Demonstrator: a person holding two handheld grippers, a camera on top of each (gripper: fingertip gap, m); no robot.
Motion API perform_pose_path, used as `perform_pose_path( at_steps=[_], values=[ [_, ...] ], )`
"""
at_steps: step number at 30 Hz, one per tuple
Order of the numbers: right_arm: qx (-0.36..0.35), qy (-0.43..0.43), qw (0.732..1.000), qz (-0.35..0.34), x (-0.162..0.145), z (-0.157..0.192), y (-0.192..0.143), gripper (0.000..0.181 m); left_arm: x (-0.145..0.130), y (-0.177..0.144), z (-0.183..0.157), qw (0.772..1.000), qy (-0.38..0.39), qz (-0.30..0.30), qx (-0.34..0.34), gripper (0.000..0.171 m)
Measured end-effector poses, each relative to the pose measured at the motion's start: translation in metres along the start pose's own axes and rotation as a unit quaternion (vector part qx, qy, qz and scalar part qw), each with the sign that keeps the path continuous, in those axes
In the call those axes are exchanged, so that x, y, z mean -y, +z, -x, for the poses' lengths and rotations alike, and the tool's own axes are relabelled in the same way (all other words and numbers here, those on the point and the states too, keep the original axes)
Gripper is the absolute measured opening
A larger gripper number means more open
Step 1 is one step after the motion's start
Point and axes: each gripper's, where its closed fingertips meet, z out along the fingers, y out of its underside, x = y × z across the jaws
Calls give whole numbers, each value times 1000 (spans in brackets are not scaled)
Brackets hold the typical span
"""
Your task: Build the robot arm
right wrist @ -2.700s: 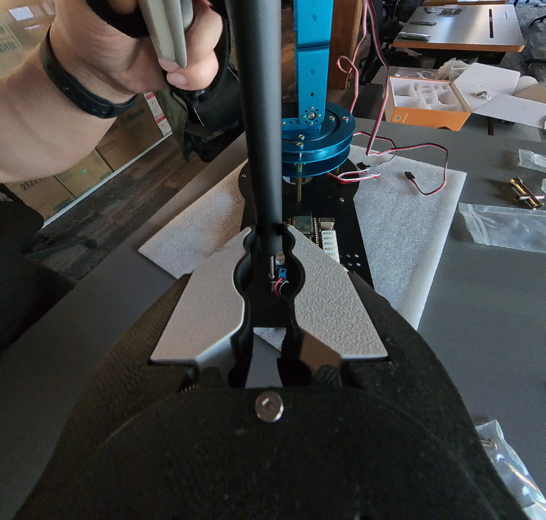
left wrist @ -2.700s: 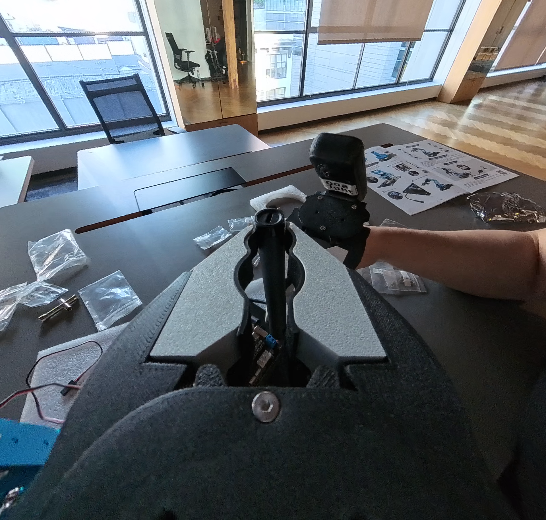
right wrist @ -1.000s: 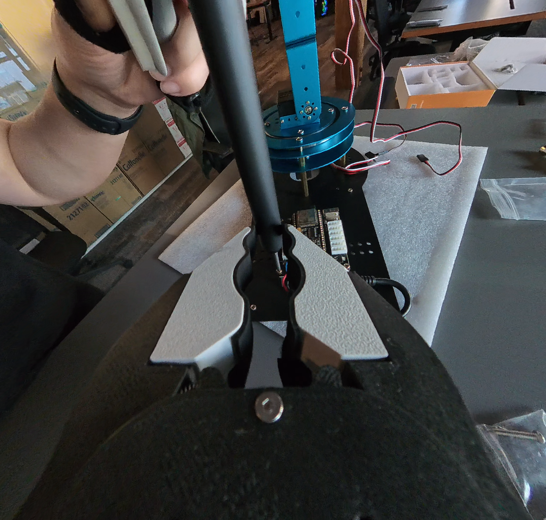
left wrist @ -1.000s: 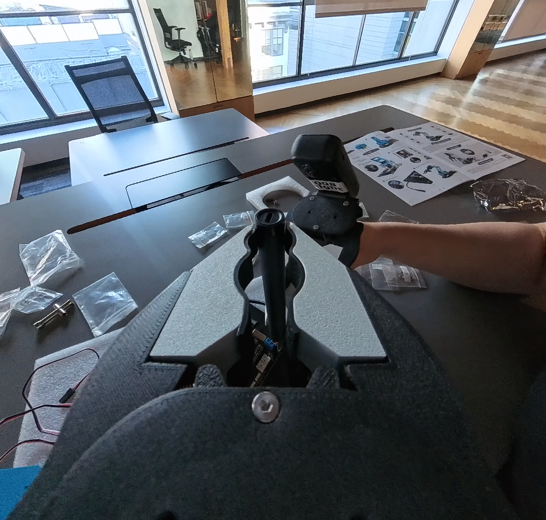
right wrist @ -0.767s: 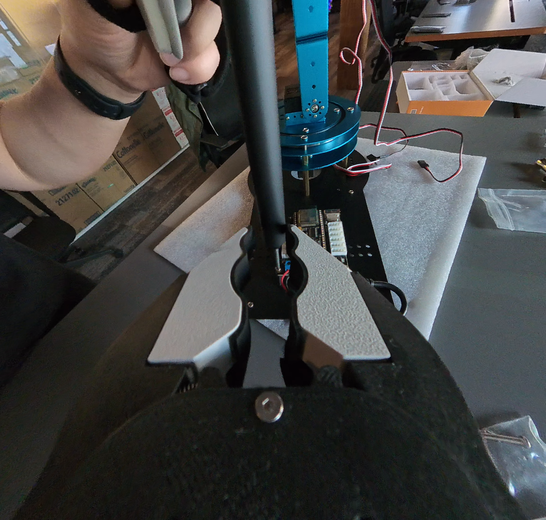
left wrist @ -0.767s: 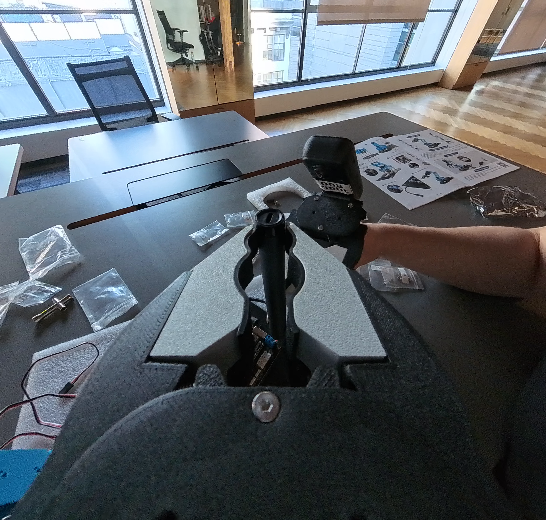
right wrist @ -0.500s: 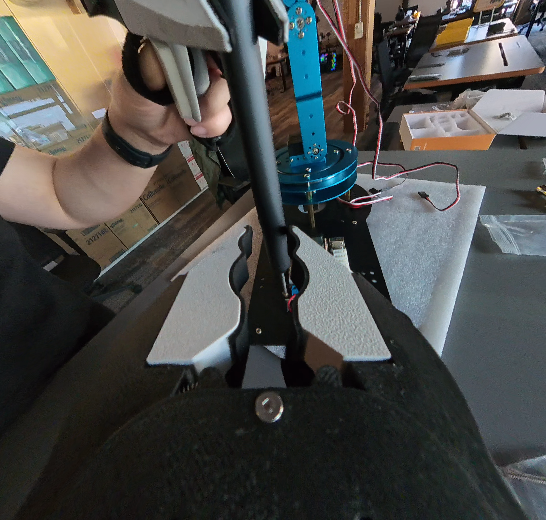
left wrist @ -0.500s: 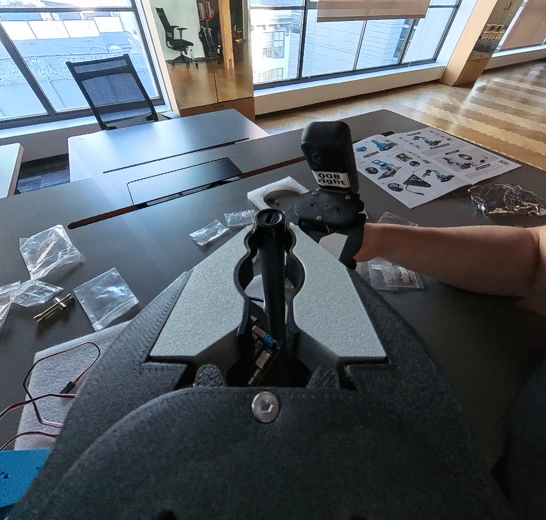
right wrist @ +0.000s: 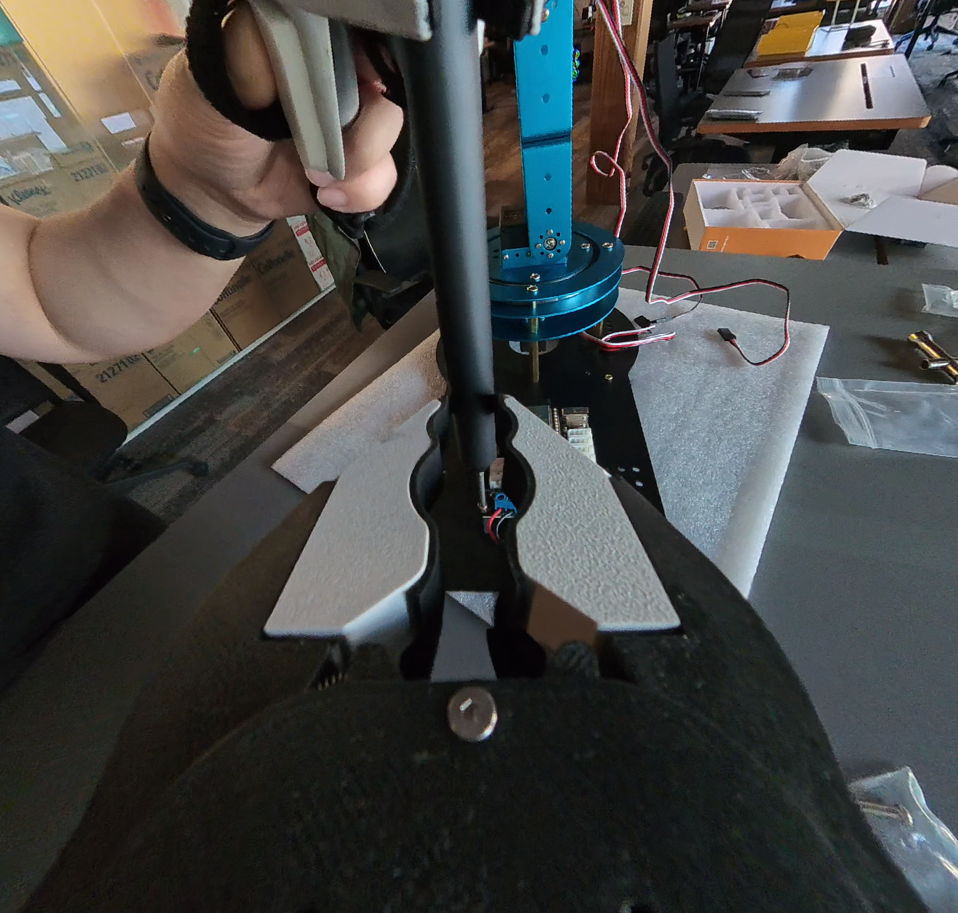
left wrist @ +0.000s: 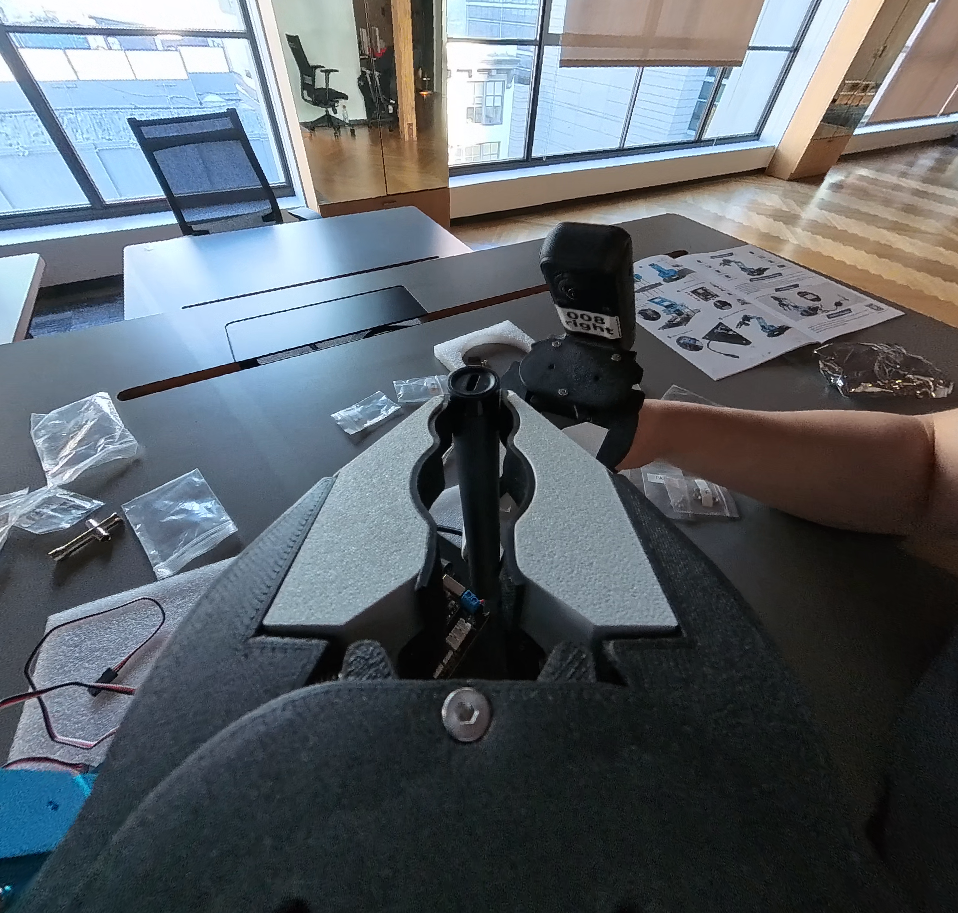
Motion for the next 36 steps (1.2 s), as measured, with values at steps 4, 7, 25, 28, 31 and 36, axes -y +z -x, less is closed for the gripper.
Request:
perform_pose_path(
  at_steps=[4, 7, 25, 28, 31, 36],
  values=[
    [-5, -5, 1000, 2, -1, -1, 0, 16, 0, 2, -2, 1000, 14, 3, 2, 16],
    [-3, 5, 1000, -3, -1, -1, 2, 16, -1, 2, -1, 1000, 13, 6, 3, 16],
    [-21, 16, 999, 35, -3, -1, -9, 20, 0, 2, 4, 1000, -7, 2, 10, 16],
    [-21, 39, 997, 62, -13, 10, -25, 2, 0, 2, 4, 1000, -5, 4, 10, 16],
    [-49, 79, 989, 115, -43, 13, -18, 1, 0, 3, 2, 1000, -2, 4, 9, 16],
    [-155, 100, 969, 162, -81, -3, 4, 11, 0, 3, 3, 1000, -2, 4, 11, 16]
  ],
)
